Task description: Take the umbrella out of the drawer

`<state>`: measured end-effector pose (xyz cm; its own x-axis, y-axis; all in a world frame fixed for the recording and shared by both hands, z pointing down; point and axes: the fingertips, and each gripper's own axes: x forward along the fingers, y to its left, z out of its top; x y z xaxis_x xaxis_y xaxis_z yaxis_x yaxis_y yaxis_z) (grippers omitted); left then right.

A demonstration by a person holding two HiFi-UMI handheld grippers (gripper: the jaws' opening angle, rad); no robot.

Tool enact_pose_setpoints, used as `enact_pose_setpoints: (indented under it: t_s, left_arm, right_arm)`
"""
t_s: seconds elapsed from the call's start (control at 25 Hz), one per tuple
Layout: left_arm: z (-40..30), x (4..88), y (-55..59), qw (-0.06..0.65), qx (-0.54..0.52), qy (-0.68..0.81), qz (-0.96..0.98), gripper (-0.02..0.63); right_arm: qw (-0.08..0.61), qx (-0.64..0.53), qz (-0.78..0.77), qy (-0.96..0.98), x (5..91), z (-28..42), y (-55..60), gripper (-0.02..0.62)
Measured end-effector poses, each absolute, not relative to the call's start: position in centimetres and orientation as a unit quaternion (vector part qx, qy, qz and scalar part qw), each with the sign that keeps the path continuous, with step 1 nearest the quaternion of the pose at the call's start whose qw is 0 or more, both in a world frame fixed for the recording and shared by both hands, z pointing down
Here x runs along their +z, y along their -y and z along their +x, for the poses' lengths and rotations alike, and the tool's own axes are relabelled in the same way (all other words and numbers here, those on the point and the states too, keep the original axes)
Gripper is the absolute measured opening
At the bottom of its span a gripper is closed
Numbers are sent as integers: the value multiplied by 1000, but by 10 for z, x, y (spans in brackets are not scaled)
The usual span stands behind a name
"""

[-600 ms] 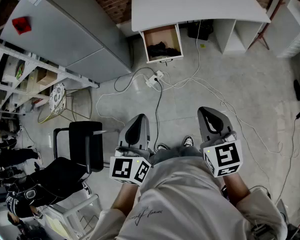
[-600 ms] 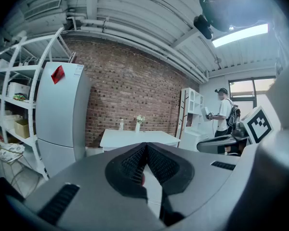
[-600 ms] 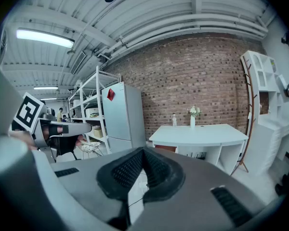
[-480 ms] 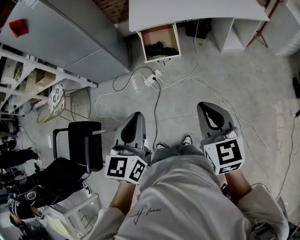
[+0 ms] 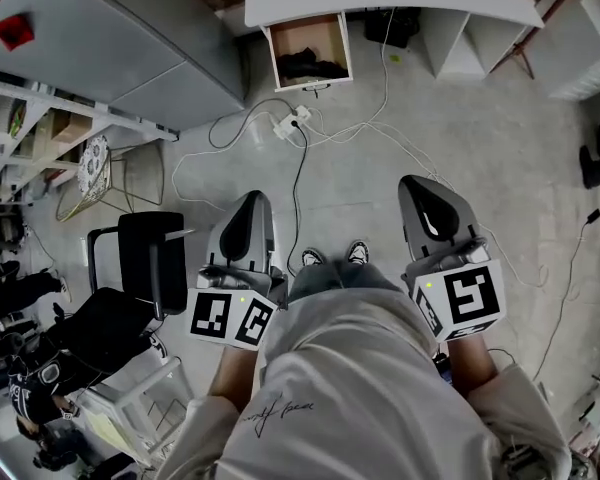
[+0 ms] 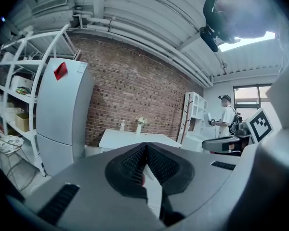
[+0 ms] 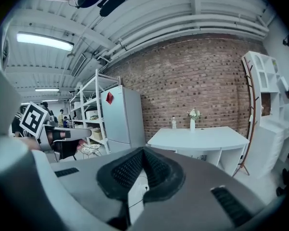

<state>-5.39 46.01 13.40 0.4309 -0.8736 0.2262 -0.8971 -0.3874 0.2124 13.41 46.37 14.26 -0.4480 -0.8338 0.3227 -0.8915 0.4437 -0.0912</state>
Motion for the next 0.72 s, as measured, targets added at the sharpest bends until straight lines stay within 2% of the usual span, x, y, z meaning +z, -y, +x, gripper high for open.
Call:
enact_pose_setpoints:
  t_s: [0.28,0.52,0.72]
  left_arm:
    - [-57,152,-468,185,33,545,817,17]
    - [-49,160,-461,185,26,541,820,17]
    - [-42,164,-450,194,26,524,829,17]
  right_arm:
    - [92,162,489,852,158,121,-466,15]
    - [83,176,460,867,173,107,-462,15]
    - [114,144,463,867,176,99,-451,15]
